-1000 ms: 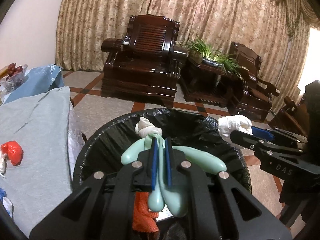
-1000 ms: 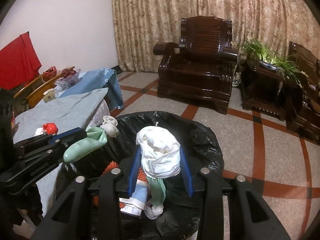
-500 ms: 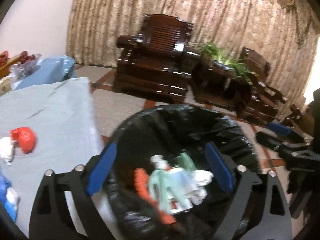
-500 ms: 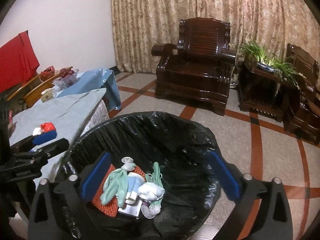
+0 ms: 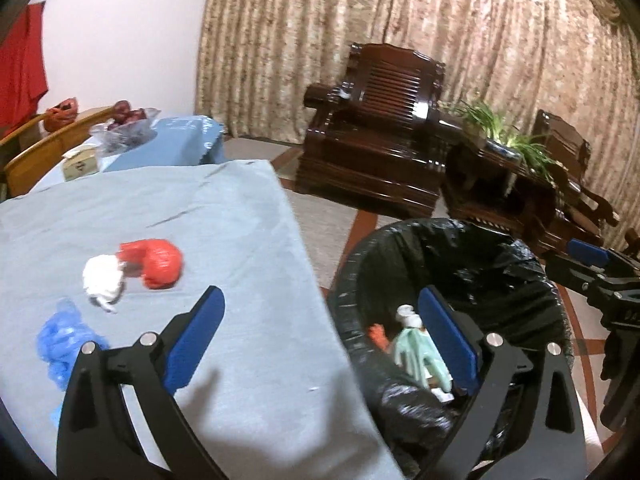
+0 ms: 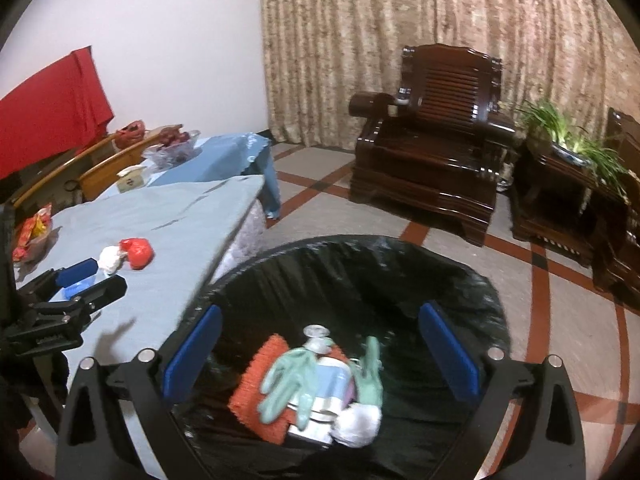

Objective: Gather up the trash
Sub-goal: 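Move both open tools back over the table toward the blue bag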

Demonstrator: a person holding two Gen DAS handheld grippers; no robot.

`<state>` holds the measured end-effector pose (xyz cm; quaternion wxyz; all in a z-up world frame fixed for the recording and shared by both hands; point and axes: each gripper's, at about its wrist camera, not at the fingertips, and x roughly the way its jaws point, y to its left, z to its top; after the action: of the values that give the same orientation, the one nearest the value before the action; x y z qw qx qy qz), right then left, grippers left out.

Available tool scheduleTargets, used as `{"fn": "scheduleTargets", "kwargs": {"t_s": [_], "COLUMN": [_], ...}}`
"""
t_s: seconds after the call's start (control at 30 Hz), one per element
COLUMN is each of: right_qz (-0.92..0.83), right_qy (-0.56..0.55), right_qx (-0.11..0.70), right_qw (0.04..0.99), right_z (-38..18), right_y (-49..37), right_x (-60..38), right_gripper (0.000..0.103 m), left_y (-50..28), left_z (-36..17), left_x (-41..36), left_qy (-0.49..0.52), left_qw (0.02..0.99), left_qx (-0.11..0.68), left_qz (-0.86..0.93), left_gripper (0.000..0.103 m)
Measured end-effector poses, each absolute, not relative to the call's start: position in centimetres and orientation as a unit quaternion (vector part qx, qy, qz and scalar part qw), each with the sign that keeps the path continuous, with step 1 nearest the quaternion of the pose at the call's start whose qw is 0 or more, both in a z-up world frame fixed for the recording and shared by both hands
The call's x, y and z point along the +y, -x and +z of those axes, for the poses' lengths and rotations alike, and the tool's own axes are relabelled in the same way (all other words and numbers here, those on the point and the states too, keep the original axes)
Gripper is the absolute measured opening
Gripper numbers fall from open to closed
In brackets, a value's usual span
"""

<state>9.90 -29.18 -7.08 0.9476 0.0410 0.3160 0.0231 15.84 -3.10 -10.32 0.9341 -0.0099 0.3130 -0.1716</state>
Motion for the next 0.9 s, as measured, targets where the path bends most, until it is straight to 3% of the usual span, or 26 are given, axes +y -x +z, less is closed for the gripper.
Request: {"fn": "scheduleTargets", "kwargs": {"t_s": [0.9], "right_qz": [0.153], "right_qy": [0.001], "right_qx": [0.310], "right_qw": [0.938], "right_z": [-8.7], "right_y": [-16.7], "right_x": [-11.2], "right_gripper": [0.097], "left_y": [-16.3], "left_z": [-11.2], "left_x": [16.4], "left_qy": [0.020], "left_qw": [0.946], "left_qx": [0.324], "left_qz": [0.001], "left_gripper": [0.095]}}
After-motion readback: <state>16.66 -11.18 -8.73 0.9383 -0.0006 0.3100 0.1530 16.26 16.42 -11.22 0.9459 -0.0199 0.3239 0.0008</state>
